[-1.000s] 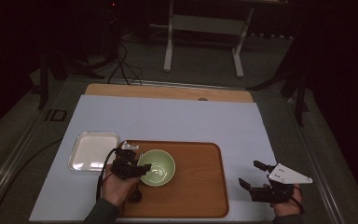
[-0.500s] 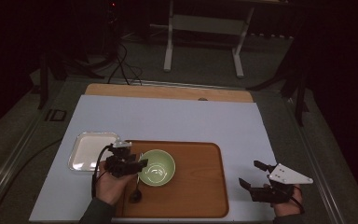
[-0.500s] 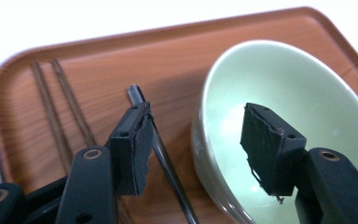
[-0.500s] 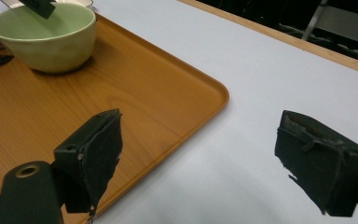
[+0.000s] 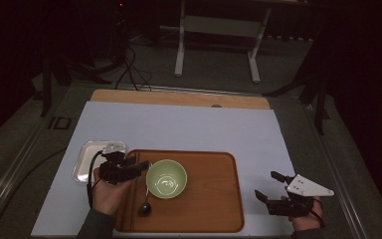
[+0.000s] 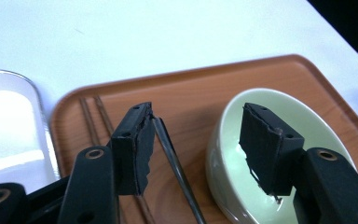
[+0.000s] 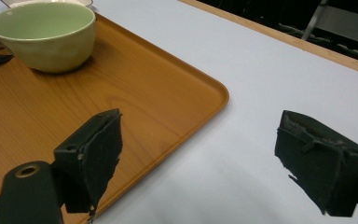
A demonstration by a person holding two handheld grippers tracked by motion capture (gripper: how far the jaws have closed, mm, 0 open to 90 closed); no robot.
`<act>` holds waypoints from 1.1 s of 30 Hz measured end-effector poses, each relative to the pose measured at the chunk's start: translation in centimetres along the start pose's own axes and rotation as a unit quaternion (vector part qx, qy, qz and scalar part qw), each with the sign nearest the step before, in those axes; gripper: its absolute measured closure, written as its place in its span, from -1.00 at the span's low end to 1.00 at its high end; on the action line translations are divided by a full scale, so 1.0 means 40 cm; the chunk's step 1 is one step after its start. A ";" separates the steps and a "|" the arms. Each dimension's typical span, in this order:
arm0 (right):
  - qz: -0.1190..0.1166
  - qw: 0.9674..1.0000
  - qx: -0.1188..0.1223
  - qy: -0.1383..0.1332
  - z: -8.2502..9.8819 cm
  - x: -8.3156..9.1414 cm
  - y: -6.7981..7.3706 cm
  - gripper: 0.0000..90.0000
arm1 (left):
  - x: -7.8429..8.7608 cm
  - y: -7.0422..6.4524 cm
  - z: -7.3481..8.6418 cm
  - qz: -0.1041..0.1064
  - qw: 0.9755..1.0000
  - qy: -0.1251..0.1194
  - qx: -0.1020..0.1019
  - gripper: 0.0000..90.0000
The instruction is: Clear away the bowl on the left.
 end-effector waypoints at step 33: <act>0.000 1.000 0.000 0.000 0.000 -0.001 0.000 -0.67 | 0.141 0.198 -0.028 -0.090 0.992 -0.085 0.030 0.04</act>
Point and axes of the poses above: each handheld gripper's, and its own axes: x roughly backward along the jaws, z roughly out of its underside, y roughly to its left, the point moved 4 cm from there along -x, roughly forward along the jaws
